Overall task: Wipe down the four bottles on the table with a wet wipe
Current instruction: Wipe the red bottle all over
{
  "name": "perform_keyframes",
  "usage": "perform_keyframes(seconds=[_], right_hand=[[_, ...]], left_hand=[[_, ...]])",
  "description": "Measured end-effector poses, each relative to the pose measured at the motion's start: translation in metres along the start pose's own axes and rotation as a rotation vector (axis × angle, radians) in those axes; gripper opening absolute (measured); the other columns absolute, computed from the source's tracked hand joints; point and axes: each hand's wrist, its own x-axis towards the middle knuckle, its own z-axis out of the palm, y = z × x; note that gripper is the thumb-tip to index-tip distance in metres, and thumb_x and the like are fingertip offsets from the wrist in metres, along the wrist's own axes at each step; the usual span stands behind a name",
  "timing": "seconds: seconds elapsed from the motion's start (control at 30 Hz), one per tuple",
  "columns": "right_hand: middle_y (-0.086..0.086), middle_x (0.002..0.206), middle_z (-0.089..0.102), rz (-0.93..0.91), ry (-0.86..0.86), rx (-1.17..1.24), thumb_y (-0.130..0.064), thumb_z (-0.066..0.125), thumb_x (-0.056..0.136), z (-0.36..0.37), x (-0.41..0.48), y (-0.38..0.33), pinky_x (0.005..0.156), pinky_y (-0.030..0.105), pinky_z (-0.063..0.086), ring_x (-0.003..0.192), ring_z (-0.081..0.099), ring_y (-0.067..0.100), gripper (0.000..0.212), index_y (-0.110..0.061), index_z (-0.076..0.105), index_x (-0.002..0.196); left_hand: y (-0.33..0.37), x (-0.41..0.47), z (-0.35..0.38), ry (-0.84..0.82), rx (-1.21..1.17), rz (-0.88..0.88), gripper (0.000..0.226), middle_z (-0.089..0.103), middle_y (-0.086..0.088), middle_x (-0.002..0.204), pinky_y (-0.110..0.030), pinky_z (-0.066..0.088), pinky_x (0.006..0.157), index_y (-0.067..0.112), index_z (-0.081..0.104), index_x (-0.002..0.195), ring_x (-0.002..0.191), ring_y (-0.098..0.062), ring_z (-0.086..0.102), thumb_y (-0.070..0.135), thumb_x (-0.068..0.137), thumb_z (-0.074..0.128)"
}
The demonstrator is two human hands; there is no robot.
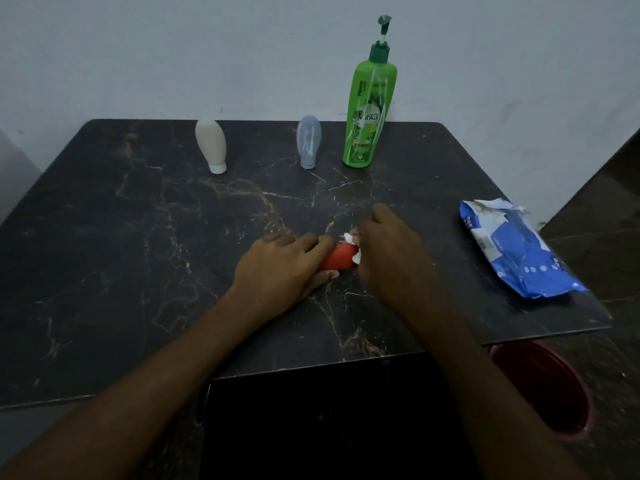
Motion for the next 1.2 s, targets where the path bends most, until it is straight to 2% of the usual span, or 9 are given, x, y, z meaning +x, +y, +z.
perform_keyframes(seconds=[0.1,0.27,0.4,0.57,0.7,0.8,0.9,1.0,1.2], right_hand=[[0.003,0.115,0.05,-0.004,0.045,0.034,-0.019,0.07,0.084,0.005,-0.018,-0.003,0.076,0.021,0.034,0.089,0.039,0.006,0.031,-0.012,0.06,0.113],[0.002,0.103,0.057,-0.006,0.155,0.169,-0.011,0.071,0.084,0.026,-0.05,-0.007,0.071,0.021,0.045,0.08,0.057,0.012,0.023,-0.013,0.065,0.106],[-0.002,0.1,0.058,0.049,0.203,0.315,-0.01,0.066,0.088,0.036,-0.062,-0.007,0.069,0.027,0.055,0.078,0.062,0.008,0.015,-0.015,0.065,0.102],[-0.006,0.099,0.054,0.159,0.378,0.388,-0.011,0.058,0.095,0.031,-0.067,0.004,0.07,0.012,0.043,0.078,0.052,0.002,0.008,-0.014,0.064,0.099],[-0.007,0.096,0.052,0.219,0.379,0.383,-0.012,0.055,0.098,0.026,-0.067,0.015,0.069,0.004,0.038,0.075,0.049,-0.005,0.008,-0.016,0.061,0.099],[-0.002,0.099,0.058,0.177,0.315,0.346,-0.01,0.058,0.095,0.027,-0.064,0.016,0.067,0.009,0.039,0.076,0.05,-0.001,0.009,-0.013,0.064,0.102],[0.005,0.104,0.062,0.093,0.268,0.322,-0.016,0.06,0.09,0.031,-0.063,0.014,0.072,0.021,0.051,0.083,0.058,0.008,0.02,-0.007,0.066,0.106],[0.005,0.104,0.06,0.009,0.226,0.282,-0.022,0.058,0.088,0.032,-0.066,0.009,0.071,0.016,0.045,0.082,0.053,0.004,0.028,-0.008,0.066,0.111],[0.009,0.101,0.06,0.022,0.142,0.229,-0.016,0.072,0.085,0.029,-0.054,0.006,0.069,0.035,0.057,0.08,0.061,0.018,0.025,-0.007,0.069,0.108]], left_hand=[[0.0,0.001,0.001,-0.011,0.002,-0.003,0.044,0.069,-0.001,0.09,-0.03,0.045,0.062,0.019,0.063,0.114,0.065,-0.023,0.067,0.058,0.095,0.059],[-0.001,0.004,0.001,-0.032,-0.005,-0.021,0.043,0.068,-0.002,0.088,-0.033,0.048,0.061,0.017,0.062,0.113,0.064,-0.025,0.066,0.057,0.096,0.06],[0.004,0.003,0.002,-0.063,0.024,-0.029,0.036,0.067,-0.004,0.091,-0.035,0.046,0.066,0.018,0.058,0.115,0.068,-0.027,0.066,0.05,0.099,0.054],[0.008,0.002,0.002,-0.158,0.01,-0.045,0.039,0.069,-0.007,0.098,-0.037,0.05,0.068,0.021,0.052,0.126,0.077,-0.03,0.069,0.049,0.101,0.044],[0.01,0.002,0.003,-0.216,-0.002,-0.043,0.053,0.07,-0.006,0.105,-0.039,0.051,0.074,0.022,0.052,0.135,0.087,-0.029,0.067,0.059,0.103,0.033],[0.011,0.002,0.004,-0.256,0.002,-0.049,0.064,0.066,-0.005,0.116,-0.042,0.049,0.082,0.02,0.05,0.14,0.098,-0.027,0.061,0.065,0.102,0.027],[0.012,0.004,0.004,-0.293,-0.005,-0.066,0.074,0.059,-0.006,0.126,-0.045,0.045,0.088,0.017,0.048,0.144,0.107,-0.025,0.056,0.07,0.1,0.022],[0.012,0.005,0.002,-0.317,-0.01,-0.084,0.081,0.054,-0.008,0.128,-0.047,0.043,0.091,0.015,0.047,0.143,0.11,-0.025,0.052,0.075,0.097,0.02],[0.011,0.011,0.003,-0.362,0.004,-0.098,0.082,0.05,-0.008,0.12,-0.05,0.04,0.095,0.017,0.051,0.121,0.107,-0.024,0.046,0.085,0.089,0.019]])
